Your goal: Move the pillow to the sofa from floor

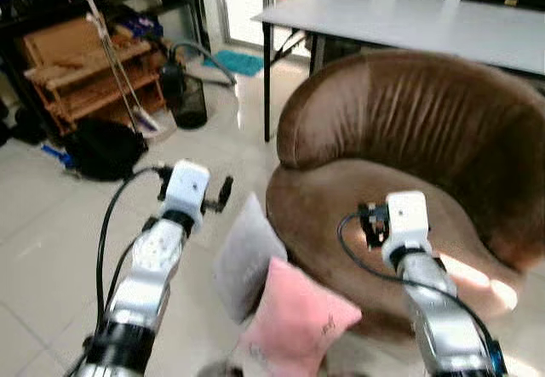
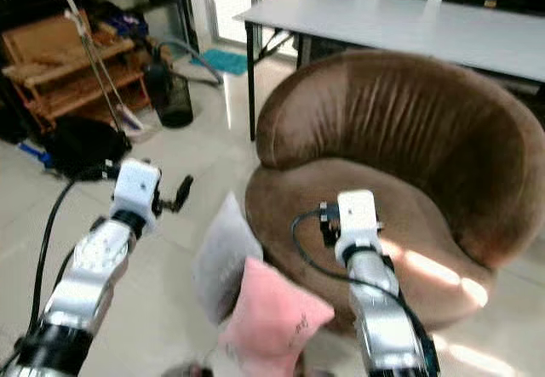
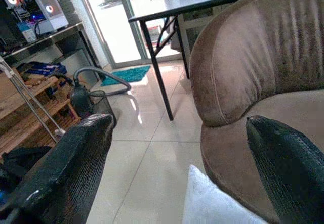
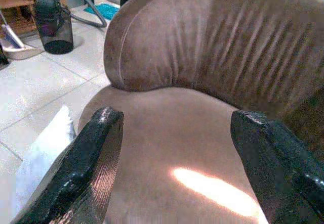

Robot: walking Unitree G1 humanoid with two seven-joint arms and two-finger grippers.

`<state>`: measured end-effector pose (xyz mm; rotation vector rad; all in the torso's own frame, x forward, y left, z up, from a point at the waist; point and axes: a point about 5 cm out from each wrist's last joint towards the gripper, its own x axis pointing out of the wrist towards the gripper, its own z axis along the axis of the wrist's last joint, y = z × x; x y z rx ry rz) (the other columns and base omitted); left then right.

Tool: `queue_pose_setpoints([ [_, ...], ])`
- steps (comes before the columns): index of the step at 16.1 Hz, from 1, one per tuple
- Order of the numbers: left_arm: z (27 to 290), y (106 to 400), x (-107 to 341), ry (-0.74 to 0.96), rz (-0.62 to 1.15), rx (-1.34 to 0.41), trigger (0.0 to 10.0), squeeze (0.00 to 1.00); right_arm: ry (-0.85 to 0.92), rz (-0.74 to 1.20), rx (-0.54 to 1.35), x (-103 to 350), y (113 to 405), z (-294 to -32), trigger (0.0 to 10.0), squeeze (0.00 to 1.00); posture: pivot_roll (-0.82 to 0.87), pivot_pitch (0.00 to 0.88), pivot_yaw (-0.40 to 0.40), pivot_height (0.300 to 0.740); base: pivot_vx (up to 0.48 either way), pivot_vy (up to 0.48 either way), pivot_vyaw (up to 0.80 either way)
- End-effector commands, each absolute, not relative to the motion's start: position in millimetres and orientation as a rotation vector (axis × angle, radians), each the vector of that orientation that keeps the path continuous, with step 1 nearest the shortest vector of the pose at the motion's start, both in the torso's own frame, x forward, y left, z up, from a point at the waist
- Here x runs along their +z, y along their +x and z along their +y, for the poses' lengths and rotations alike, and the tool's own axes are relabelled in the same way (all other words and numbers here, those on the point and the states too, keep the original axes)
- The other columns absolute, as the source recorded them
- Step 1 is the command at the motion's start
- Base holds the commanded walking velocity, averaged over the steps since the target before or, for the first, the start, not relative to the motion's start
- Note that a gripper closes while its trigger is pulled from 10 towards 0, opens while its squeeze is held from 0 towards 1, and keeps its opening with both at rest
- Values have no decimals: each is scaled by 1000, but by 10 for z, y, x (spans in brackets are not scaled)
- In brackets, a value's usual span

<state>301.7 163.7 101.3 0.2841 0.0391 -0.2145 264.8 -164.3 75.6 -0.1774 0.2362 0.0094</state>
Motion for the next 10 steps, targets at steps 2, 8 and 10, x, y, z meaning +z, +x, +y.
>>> queue_pose_setpoints([
  [2, 1679, 3012, 997, 313, 34, -193, 10000, 0, -173, 233, 7, 779, 2653, -1645, 10000, 0, -40, 0, 36, 626, 0, 0, 0],
  [8, 1648, 3008, 1024, 312, -24, -210, 10000, 0, -174, 227, 15, 785, 2656, -1632, 10000, 0, -39, 0, 37, 601, 0, 0, 0],
  [10, 1638, 3011, 1021, 300, -23, -223, 10000, 0, -181, 230, 13, 783, 2655, -1636, 10000, 0, -40, 0, 36, 601, 0, 0, 0],
])
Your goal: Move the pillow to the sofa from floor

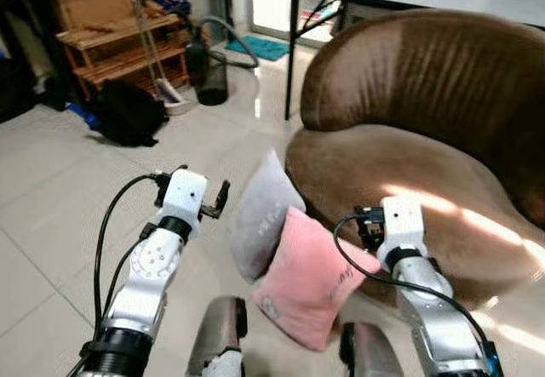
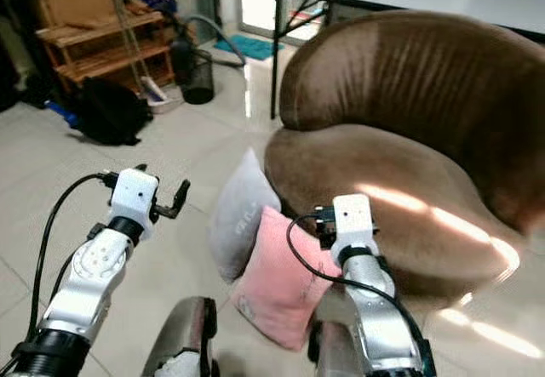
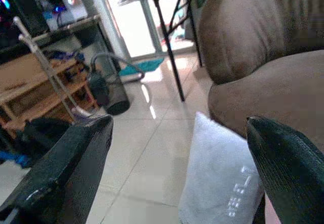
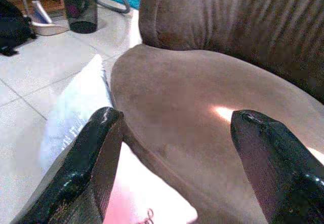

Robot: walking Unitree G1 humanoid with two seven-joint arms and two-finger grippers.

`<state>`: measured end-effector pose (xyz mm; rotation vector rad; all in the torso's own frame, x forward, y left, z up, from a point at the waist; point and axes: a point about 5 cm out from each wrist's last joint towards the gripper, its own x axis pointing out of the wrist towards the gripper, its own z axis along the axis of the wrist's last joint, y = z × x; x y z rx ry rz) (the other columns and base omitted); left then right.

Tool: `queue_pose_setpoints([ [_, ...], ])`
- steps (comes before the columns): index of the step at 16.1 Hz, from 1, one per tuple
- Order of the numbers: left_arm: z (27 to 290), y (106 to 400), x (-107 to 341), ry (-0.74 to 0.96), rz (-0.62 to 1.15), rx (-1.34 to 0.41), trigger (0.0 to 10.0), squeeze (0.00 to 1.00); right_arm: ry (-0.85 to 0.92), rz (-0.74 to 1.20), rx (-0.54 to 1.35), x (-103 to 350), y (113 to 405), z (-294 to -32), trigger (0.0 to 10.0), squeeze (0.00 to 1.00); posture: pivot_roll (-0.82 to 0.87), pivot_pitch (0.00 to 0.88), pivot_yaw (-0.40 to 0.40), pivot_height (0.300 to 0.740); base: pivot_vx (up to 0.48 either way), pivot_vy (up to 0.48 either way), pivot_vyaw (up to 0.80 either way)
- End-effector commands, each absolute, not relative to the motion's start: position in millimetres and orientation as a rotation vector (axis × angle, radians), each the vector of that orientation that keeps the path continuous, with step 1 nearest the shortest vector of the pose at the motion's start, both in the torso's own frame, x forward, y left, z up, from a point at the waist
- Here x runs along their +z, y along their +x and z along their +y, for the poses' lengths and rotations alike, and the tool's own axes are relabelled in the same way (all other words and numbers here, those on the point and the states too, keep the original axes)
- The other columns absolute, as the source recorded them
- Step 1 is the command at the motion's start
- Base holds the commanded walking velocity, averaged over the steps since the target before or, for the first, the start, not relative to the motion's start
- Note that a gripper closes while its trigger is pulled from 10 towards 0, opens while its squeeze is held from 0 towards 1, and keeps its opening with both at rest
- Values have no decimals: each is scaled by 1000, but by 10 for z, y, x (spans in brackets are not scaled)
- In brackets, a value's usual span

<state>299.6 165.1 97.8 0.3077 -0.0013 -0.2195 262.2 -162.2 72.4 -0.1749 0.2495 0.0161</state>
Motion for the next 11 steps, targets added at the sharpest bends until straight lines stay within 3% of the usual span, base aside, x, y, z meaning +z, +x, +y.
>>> queue_pose_setpoints([
  [1, 1634, 3010, 1015, 296, -22, -231, 10000, 0, -186, 232, 12, 780, 2657, -1642, 10000, 0, -40, 0, 36, 601, 0, 0, 0],
  [3, 1630, 3005, 1008, 291, -21, -237, 10000, 0, -189, 231, 13, 780, 2657, -1643, 10000, 0, -41, 0, 36, 601, 0, 0, 0],
  [11, 1645, 2987, 972, 275, -10, -250, 10000, 0, -197, 247, 17, 753, 2656, -1642, 10000, 0, -42, 0, 32, 601, 352, 0, 0],
])
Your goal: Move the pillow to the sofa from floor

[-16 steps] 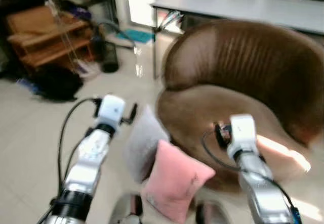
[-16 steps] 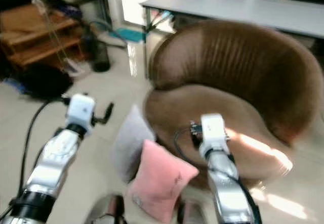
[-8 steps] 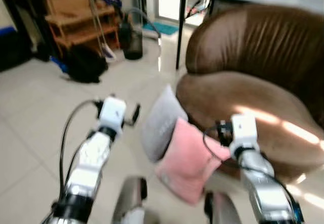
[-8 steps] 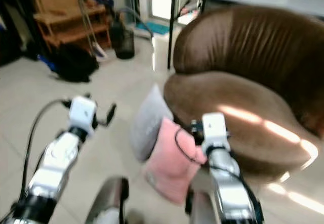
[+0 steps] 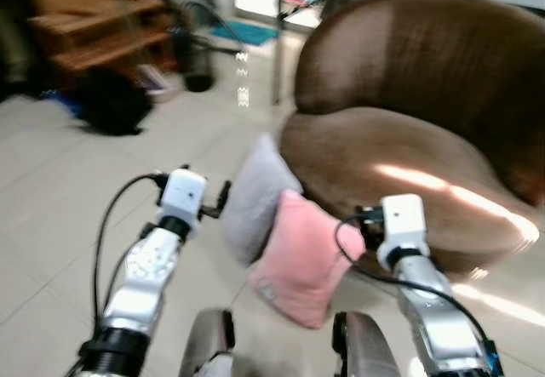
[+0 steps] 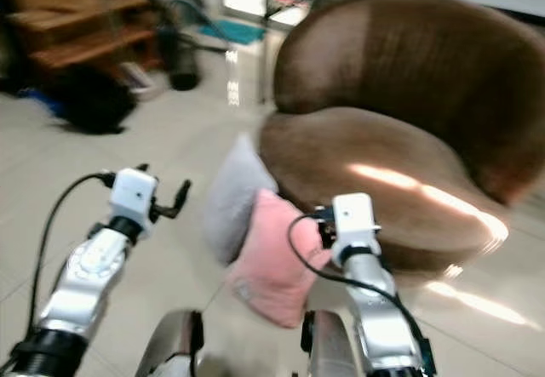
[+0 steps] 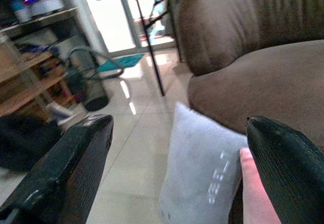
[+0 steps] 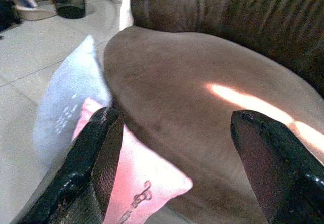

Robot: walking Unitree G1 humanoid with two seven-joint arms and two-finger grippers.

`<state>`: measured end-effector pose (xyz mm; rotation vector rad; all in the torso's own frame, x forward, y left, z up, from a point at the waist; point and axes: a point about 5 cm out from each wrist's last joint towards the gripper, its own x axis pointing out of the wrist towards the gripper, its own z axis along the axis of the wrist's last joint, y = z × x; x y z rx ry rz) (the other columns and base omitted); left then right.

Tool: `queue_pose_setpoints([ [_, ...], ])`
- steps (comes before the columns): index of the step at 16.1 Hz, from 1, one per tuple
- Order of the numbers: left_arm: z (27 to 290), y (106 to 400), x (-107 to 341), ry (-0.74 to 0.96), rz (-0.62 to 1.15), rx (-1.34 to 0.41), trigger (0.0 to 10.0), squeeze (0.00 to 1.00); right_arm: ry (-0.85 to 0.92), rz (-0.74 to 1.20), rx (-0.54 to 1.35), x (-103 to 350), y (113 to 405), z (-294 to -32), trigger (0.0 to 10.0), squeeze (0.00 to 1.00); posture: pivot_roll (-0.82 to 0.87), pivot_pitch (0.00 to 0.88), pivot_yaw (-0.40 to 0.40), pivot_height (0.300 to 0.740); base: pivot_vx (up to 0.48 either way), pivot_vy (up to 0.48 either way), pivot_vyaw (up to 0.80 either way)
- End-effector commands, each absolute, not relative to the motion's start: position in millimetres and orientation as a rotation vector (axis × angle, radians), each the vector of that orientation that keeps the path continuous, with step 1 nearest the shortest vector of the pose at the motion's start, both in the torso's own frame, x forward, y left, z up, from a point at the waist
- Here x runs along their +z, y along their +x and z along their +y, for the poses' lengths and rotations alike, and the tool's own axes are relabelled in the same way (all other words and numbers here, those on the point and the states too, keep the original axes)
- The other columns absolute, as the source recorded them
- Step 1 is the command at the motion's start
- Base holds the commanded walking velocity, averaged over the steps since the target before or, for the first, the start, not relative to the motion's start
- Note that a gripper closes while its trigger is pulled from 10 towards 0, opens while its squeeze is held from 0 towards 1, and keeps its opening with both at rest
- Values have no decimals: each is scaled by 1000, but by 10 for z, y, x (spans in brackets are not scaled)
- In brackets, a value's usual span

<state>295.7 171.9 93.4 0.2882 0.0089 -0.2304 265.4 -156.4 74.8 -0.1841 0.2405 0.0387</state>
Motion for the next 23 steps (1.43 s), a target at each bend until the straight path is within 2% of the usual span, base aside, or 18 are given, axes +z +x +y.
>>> queue_pose_setpoints([
  [1, 1645, 2985, 969, 273, -10, -250, 10000, 0, -199, 251, 16, 749, 2655, -1646, 10000, 0, -43, 0, 31, 601, 371, 0, 0],
  [15, 1620, 2970, 933, 281, -3, -261, 10000, 0, -233, 268, 29, 712, 2670, -1648, 10000, 0, -44, 0, 24, 601, 364, 0, 0],
  [18, 1594, 2951, 899, 282, 14, -283, 10000, 0, -231, 284, 32, 690, 2662, -1647, 10000, 0, -44, 0, 23, 601, 0, 0, 0],
  [23, 1583, 2939, 895, 297, 12, -314, 10000, 0, -228, 293, 33, 672, 2664, -1641, 10000, 0, -39, 0, 23, 556, 0, 0, 0],
])
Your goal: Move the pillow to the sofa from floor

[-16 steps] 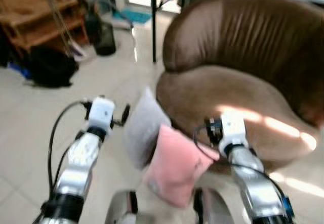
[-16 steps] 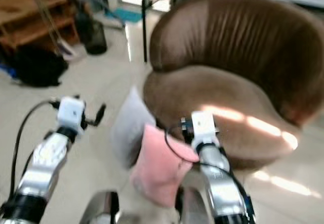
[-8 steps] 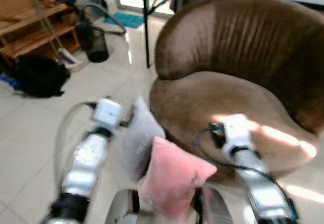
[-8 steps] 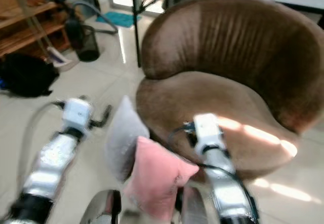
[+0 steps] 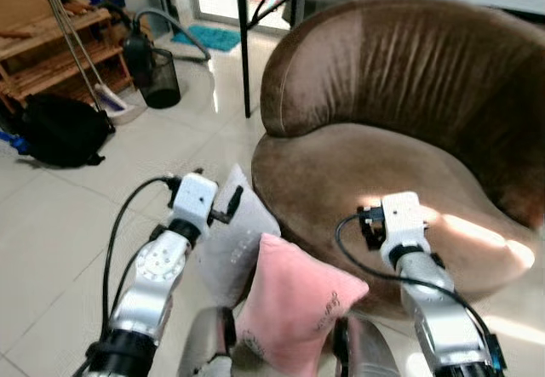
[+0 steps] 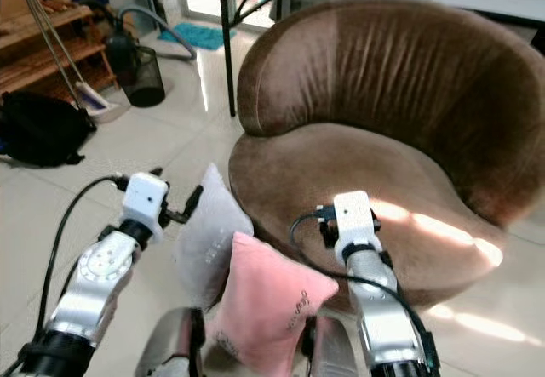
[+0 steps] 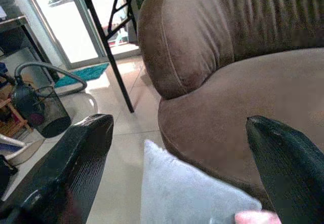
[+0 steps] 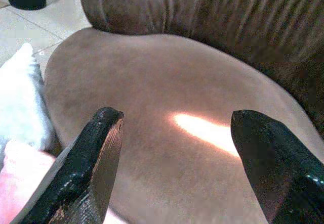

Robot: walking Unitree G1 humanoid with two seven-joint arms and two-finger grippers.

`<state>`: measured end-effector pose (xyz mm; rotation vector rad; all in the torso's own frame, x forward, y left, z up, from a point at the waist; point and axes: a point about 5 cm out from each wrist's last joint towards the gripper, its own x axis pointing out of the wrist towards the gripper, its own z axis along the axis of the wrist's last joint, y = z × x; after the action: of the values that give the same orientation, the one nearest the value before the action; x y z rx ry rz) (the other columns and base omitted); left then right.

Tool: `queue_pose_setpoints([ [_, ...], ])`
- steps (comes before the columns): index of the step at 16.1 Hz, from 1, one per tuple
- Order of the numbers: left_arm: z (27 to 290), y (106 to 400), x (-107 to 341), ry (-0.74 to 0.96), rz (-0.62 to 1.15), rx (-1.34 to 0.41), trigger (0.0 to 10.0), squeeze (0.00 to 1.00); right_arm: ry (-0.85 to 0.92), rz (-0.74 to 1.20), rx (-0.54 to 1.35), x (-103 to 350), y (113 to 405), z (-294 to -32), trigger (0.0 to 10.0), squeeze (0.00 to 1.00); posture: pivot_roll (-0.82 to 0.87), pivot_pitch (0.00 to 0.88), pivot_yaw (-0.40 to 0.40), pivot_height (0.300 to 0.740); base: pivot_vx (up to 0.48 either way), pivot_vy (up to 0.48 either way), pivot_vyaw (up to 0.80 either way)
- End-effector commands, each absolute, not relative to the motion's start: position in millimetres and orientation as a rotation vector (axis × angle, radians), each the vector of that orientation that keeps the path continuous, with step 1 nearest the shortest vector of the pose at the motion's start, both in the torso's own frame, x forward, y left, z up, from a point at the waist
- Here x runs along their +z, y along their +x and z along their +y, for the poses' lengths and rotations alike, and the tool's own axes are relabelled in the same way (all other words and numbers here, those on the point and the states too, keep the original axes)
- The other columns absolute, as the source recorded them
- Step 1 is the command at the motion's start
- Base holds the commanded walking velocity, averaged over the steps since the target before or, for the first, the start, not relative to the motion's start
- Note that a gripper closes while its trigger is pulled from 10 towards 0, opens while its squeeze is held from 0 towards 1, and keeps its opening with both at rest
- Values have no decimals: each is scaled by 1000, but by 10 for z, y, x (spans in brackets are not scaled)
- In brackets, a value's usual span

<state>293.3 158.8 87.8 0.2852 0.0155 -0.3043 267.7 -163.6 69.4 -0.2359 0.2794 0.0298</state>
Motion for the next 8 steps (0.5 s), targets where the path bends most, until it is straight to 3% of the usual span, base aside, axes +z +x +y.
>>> queue_pose_setpoints([
  [1, 1582, 2939, 895, 298, 12, -315, 10000, 0, -228, 293, 32, 672, 2664, -1641, 10000, 0, -39, 0, 23, 551, 0, 0, 0],
  [8, 1570, 2928, 847, 296, 33, -326, 10000, 0, -219, 301, 31, 656, 2661, -1617, 10000, 0, -37, 0, 32, 546, 0, 0, 0],
])
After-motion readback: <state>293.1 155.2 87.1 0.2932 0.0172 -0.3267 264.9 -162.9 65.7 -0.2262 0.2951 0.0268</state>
